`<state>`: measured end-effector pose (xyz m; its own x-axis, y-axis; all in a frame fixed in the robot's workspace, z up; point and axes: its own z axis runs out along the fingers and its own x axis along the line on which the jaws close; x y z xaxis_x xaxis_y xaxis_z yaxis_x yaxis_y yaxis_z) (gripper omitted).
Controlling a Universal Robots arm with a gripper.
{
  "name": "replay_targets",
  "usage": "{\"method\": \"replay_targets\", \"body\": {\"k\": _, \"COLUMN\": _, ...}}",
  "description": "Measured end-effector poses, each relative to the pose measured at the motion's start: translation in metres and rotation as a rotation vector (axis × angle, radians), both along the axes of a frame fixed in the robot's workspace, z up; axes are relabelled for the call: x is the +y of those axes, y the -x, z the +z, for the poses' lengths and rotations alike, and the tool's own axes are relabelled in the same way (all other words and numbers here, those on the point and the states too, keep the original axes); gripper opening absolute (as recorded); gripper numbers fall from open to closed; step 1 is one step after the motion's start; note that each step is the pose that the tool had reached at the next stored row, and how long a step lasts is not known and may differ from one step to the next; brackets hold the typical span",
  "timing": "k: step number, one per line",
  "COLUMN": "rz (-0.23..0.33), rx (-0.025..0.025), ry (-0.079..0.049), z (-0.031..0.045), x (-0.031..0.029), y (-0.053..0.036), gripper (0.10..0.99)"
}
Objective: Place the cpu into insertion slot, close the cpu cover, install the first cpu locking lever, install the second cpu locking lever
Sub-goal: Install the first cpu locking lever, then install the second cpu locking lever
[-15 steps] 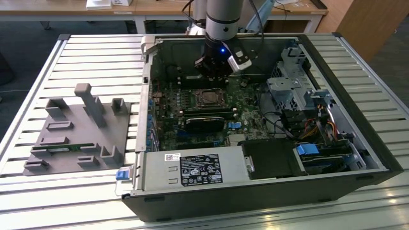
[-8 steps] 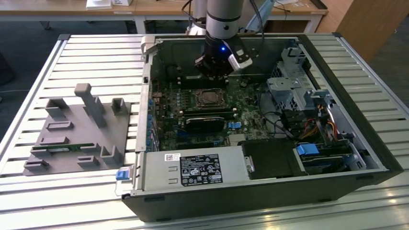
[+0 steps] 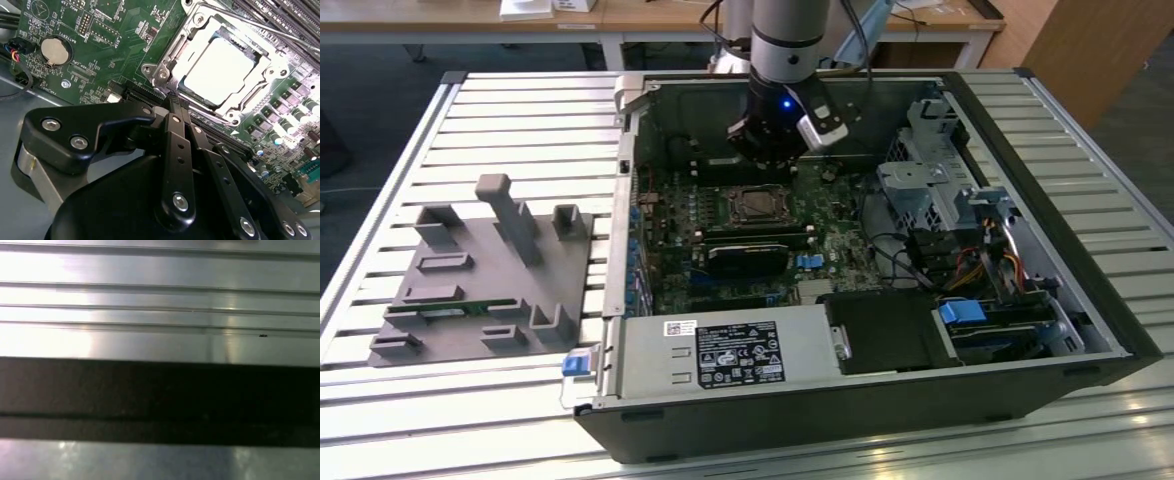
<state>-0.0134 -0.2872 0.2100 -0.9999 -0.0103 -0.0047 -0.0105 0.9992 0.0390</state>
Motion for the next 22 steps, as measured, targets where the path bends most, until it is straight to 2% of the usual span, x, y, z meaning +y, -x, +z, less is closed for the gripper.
{"method": "replay_targets", "body": {"k": 9, "rz": 0.000, "rx": 0.0002, "ry": 0.000, "z": 0.0001, "x": -0.0023, "y": -0.0001, "gripper": 0.118}}
{"method": "replay_targets", "body": {"k": 22, "rz": 0.000, "rx": 0.0002, "ry": 0.000, "z": 0.0001, "x": -0.0115, "y": -0.0001, "gripper": 0.118}}
